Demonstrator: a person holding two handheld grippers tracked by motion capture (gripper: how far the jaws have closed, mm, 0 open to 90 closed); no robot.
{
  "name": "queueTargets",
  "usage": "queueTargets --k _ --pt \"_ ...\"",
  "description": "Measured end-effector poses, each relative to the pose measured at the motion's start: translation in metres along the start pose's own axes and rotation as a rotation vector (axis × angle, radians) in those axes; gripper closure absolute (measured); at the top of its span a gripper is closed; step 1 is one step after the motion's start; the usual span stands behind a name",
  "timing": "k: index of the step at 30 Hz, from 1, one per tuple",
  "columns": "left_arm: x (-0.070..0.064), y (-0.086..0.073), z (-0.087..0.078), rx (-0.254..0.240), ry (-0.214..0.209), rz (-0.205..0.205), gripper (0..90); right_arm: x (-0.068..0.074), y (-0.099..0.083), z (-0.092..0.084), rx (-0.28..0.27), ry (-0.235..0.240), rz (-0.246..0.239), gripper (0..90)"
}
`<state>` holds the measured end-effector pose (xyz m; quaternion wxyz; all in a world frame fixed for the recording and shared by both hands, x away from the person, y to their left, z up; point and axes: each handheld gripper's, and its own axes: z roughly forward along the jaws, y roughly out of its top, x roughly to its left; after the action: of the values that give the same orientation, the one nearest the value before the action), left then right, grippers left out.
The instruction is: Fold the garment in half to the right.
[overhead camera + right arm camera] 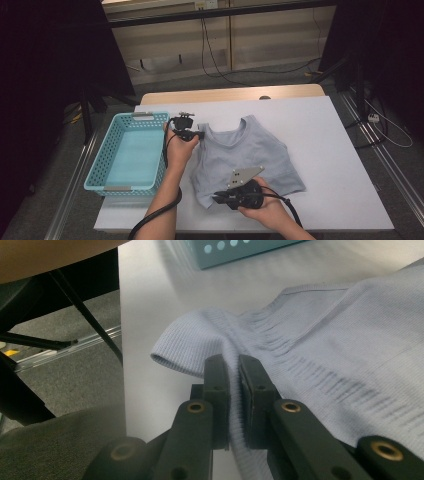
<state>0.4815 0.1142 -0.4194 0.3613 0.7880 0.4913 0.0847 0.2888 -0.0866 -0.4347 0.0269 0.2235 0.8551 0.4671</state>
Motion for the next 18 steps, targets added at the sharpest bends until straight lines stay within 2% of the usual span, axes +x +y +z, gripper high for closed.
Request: queueTargets --k 18 --pt "0.011 -0.002 -0.016 0.001 0.041 -0.015 87.7 0.008 0.007 0.012 -0.012 0.028 -0.021 84.3"
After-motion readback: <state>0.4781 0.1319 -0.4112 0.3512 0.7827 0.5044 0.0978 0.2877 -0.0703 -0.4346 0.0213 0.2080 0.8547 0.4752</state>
